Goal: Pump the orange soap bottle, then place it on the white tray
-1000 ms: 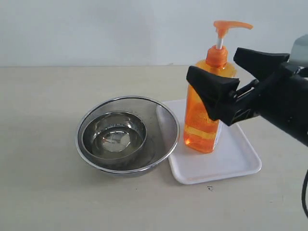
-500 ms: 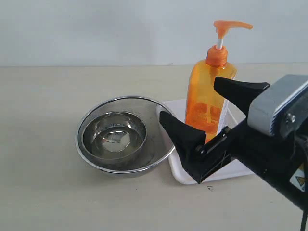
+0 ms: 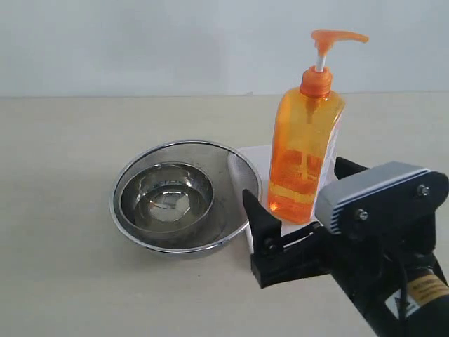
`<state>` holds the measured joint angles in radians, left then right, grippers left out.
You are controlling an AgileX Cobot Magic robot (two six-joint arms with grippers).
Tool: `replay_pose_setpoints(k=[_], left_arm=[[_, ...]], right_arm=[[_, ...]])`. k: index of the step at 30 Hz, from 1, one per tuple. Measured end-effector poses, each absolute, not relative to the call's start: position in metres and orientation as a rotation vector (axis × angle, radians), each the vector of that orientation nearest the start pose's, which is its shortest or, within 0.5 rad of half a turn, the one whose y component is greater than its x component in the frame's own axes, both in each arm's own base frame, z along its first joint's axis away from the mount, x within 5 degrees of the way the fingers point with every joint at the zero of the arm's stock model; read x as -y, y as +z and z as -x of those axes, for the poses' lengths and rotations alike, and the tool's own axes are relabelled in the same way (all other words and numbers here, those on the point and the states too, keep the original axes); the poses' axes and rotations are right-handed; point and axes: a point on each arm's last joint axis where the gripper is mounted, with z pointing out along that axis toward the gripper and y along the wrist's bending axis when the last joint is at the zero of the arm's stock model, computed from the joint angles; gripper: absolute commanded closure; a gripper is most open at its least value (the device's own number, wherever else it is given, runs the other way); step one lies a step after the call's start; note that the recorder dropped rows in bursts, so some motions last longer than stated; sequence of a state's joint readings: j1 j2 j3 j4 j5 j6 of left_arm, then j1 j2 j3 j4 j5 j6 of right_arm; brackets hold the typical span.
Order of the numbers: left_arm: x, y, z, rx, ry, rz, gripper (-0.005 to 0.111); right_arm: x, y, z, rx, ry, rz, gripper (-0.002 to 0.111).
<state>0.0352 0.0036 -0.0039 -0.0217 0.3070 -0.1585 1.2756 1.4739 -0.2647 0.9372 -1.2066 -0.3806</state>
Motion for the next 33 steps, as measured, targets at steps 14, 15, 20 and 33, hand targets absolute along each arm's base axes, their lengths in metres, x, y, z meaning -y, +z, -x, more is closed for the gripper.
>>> replay_pose_setpoints(k=[14, 15, 20, 33], left_arm=[[-0.001, 0.187, -0.054, -1.782, -0.109, 0.187, 0.101], [-0.001, 0.187, -0.054, -1.782, -0.109, 0.187, 0.101], [-0.001, 0.187, -0.054, -1.782, -0.109, 0.187, 0.101], [-0.001, 0.187, -0.054, -1.782, -0.109, 0.187, 0.101]], right_arm=[[-0.174, 0.160, -0.149, -1.752, 0.296, 0.020, 0.004], [-0.172, 0.159, -0.150, -1.755, 0.288, 0.004, 0.004], [-0.170, 0.161, -0.158, -1.742, 0.283, -0.014, 0.004], [-0.181, 0.158, -0.181, -1.725, 0.248, -0.071, 0.004]])
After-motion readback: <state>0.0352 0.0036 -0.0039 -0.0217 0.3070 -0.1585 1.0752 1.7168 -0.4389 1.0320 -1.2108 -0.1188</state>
